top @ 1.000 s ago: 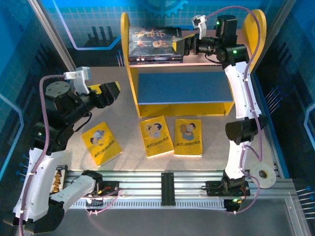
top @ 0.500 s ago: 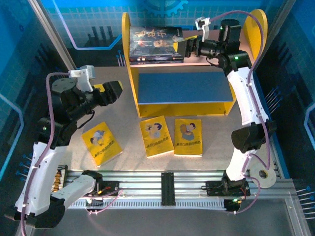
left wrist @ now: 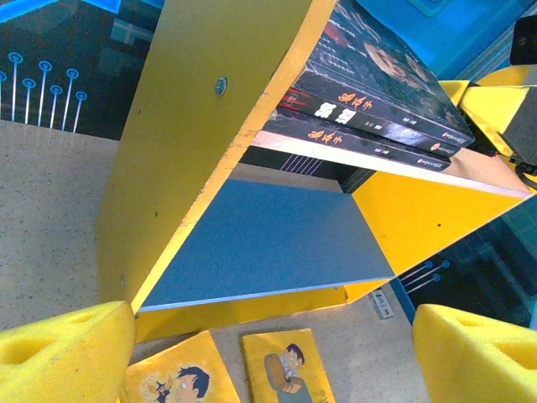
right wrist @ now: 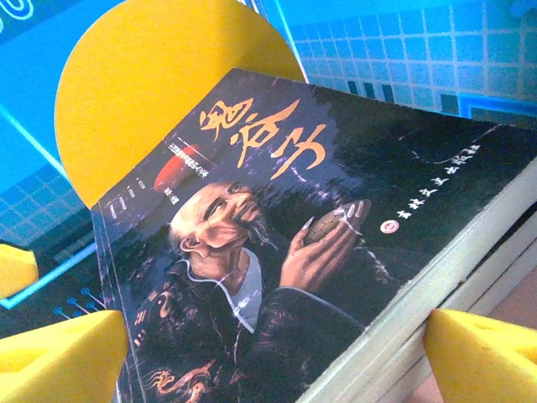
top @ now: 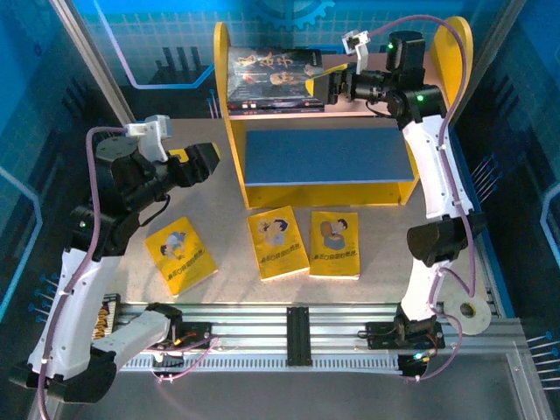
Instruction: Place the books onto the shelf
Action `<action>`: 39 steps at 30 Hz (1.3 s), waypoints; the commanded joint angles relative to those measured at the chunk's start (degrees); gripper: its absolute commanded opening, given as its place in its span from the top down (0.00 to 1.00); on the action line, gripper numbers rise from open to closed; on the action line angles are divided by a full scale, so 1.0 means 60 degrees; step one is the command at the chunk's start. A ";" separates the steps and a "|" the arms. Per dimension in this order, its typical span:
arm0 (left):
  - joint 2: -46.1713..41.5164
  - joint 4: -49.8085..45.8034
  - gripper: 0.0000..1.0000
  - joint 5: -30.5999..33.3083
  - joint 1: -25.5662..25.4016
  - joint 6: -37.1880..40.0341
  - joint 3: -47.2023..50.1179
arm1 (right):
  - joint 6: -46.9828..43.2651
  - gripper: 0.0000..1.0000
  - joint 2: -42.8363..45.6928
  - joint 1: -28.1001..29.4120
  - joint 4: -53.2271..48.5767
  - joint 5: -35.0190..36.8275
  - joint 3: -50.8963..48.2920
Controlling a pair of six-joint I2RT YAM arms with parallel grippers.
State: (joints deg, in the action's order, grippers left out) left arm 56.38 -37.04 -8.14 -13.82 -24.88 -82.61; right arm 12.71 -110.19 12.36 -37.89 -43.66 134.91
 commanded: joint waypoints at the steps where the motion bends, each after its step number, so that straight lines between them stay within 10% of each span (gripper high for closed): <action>1: -0.0197 0.0125 0.13 0.0148 0.0003 0.0249 -0.0300 | -0.0454 0.08 -0.0348 0.0606 -0.1214 -0.0396 0.0410; 10: -0.0242 0.0074 0.13 0.0156 0.0004 0.0275 -0.0267 | -0.0637 0.07 -0.0009 0.0656 -0.1639 0.1789 0.0147; 39: -0.0198 0.0022 0.13 0.0137 0.0004 0.0287 -0.0357 | -0.1208 0.13 -0.0766 0.0564 -0.2532 -0.1832 0.1214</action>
State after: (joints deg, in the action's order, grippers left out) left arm 55.70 -37.06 -8.14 -13.82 -24.86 -82.78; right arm 5.45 -112.97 13.15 -46.76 -42.41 141.47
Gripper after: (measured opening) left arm 0.867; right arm 0.870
